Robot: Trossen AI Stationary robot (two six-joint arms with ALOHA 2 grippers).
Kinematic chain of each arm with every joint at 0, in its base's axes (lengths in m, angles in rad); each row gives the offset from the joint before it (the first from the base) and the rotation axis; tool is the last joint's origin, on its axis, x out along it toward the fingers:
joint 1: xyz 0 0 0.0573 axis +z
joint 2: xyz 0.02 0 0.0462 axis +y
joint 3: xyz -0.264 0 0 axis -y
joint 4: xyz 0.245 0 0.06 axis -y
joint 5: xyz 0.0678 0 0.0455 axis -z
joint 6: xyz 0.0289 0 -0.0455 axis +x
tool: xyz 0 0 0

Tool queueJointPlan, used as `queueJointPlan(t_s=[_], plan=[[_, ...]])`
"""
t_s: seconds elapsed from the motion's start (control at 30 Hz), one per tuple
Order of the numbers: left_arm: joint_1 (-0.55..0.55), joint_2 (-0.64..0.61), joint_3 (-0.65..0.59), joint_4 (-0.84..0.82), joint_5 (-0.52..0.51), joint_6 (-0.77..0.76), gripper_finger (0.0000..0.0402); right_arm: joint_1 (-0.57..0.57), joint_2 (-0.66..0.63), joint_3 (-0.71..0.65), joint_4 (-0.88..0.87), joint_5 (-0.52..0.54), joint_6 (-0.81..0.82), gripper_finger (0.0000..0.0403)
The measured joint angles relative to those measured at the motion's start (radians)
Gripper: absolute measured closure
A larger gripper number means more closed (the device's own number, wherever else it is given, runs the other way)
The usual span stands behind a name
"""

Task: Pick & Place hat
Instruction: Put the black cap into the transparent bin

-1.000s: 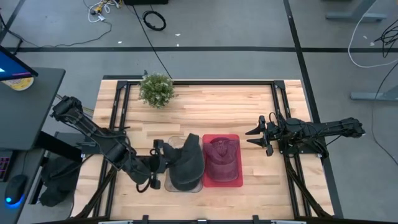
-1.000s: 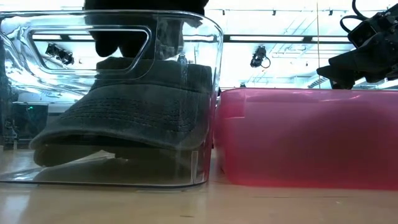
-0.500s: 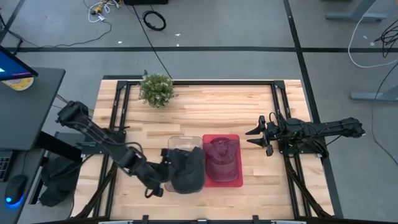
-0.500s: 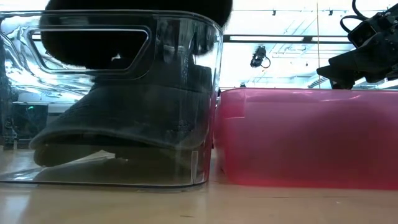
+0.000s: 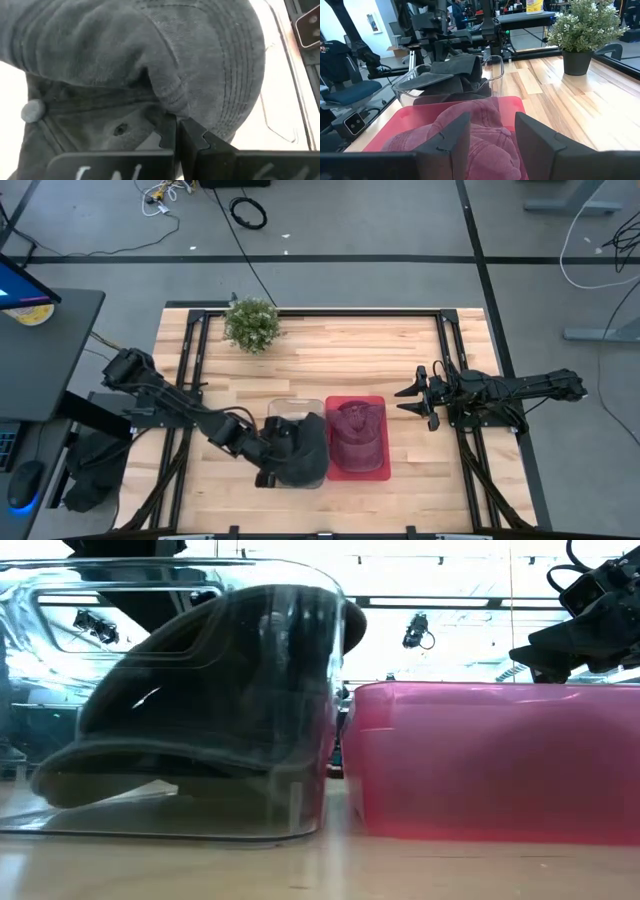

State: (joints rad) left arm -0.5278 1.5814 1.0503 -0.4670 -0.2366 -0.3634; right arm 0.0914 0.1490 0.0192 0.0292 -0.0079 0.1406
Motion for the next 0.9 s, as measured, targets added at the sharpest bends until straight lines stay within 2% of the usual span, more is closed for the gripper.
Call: queueJointPlan(t_s=[0.27,0.7,0.9], plan=[[-0.001,0.002,-0.004,-0.022,0.044,-0.050,0.0388,0.000,0.000,0.000,0.000,0.000,0.000,0.0243],[-0.003,-0.002,-0.006,0.037,0.038,-0.072,0.0275,0.000,0.000,0.000,0.000,0.000,0.000,0.0243],[-0.001,-0.002,0.054,0.003,0.118,-0.076,0.0240,0.000,0.000,0.000,0.000,0.000,0.000,0.0243]])
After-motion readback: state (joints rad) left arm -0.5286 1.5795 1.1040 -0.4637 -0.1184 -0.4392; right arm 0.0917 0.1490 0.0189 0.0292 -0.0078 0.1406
